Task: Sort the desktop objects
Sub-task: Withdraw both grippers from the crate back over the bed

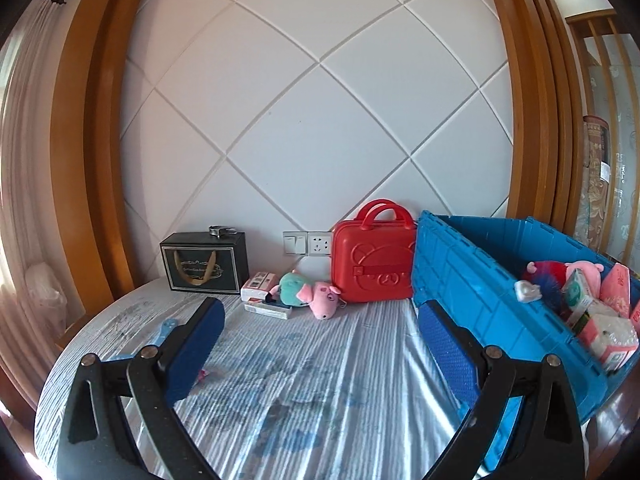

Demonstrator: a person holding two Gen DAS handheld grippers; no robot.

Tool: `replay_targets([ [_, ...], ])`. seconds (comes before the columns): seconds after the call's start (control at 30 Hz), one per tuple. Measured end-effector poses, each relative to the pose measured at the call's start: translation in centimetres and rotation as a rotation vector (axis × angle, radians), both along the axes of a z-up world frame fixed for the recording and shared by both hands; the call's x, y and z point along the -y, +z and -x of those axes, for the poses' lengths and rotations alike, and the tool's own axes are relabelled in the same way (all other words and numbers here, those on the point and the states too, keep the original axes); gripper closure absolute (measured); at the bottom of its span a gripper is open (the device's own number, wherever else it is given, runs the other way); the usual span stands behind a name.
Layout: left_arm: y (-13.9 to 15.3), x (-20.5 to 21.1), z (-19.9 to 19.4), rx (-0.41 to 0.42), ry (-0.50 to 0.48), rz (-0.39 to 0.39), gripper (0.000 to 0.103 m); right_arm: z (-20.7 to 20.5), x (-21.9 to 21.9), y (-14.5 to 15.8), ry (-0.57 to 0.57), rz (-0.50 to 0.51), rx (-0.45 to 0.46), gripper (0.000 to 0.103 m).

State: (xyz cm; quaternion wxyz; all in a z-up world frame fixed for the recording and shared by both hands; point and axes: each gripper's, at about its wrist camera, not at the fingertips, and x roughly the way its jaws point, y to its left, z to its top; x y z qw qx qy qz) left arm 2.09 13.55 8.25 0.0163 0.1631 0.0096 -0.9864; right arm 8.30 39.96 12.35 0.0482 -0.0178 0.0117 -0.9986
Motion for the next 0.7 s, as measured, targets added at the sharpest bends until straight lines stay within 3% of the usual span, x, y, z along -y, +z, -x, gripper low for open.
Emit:
replay_targets([
  [0.27, -2.5, 14.0, 3.5, 0.08, 0.017, 0.003, 0.004, 2.1, 15.4, -0.1, -0.019, -0.07, 0.012, 0.0],
  [0.37, -3.7, 18.2, 5.9, 0.146, 0.025, -0.027, 0.004, 3.9, 19.2, -0.7, -0.023, -0.097, 0.063, 0.0],
  [0.57, -5.5, 23.7, 10.5, 0.204, 0.074, -0.07, 0.004, 9.5, 21.6, -2.1, -0.042, -0.074, 0.194, 0.0],
  [0.7, -6.1, 25.0, 13.2, 0.214, 0.096, -0.06, 0.004, 13.6, 22.1, -3.5, -0.044, -0.09, 0.242, 0.0],
])
